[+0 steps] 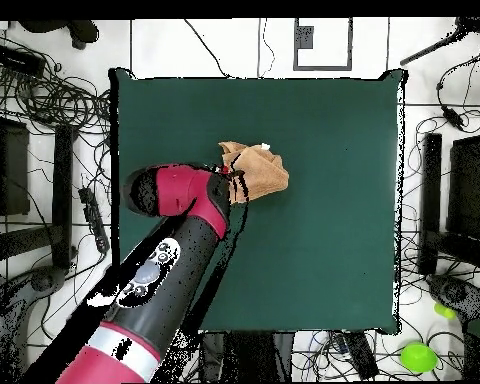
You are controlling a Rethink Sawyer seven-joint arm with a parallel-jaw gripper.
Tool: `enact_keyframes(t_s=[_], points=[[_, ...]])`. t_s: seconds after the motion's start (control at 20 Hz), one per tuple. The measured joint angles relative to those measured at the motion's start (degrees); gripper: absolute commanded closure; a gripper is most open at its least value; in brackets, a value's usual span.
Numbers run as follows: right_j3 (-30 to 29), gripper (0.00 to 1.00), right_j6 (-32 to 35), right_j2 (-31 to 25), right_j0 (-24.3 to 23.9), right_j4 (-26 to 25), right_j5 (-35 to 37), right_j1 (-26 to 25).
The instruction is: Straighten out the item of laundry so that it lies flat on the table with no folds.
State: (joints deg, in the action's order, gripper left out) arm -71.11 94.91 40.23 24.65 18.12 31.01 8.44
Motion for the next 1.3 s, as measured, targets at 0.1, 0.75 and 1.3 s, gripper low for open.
enact_keyframes(t_s=[0.1,0.75,1.3], points=[[0.1,0.0,0.0,0.7,0.0,0.0,-0.5,-1.3],[0.0,0.0,0.0,1.2,-0.5,2.3,-4.0,-4.3],[-0.5,0.0,0.0,-0.8,-1.3,6.1,-4.1,0.1]])
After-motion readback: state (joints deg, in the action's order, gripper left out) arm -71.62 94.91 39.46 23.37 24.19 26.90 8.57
